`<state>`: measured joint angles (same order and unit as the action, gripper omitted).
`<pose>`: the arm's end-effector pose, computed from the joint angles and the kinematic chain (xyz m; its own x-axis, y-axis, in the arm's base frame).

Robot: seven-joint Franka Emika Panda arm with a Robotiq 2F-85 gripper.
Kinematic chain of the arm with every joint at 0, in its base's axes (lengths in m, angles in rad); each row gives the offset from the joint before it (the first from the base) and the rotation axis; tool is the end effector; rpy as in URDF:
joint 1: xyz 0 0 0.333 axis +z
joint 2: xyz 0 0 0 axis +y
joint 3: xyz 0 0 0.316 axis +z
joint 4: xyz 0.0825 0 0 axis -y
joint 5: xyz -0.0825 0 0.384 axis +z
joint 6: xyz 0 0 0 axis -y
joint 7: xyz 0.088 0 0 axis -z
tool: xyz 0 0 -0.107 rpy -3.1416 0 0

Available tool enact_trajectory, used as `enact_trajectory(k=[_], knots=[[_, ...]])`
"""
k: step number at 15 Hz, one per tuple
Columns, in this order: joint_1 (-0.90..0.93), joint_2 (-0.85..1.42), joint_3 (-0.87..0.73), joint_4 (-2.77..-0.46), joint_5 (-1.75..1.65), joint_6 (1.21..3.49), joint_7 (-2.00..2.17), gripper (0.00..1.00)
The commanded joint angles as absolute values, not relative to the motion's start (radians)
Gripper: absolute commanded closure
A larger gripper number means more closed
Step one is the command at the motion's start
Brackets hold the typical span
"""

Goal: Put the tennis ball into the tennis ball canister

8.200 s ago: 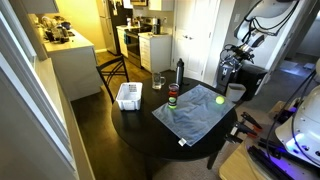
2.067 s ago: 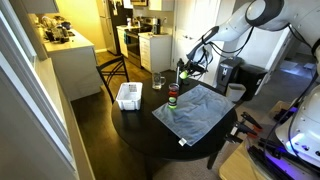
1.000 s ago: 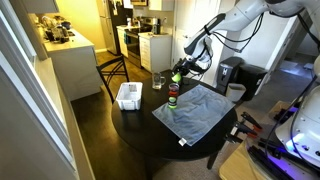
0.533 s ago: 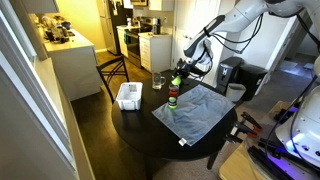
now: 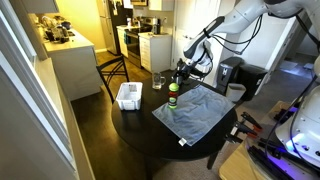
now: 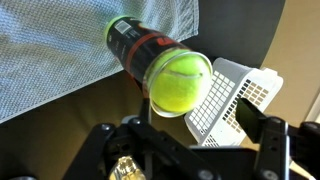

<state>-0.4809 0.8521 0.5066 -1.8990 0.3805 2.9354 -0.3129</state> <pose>0.6356 -0.0224 0.1132 0.9366 -0.2743 0.2179 -0.1543 -0.8814 -0.4464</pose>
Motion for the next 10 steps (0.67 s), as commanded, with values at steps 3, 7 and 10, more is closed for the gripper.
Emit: enact_trajectory(k=[3, 7, 10], knots=[[-0.52, 0.841, 0.531, -1.93, 0.364, 2.941, -0.353, 0.0], [-0.525, 0.837, 0.529, -1.936, 0.364, 2.943, -0.354, 0.0], [-0.498, 0.854, 0.509, -1.9, 0.37, 2.936, -0.316, 0.0]])
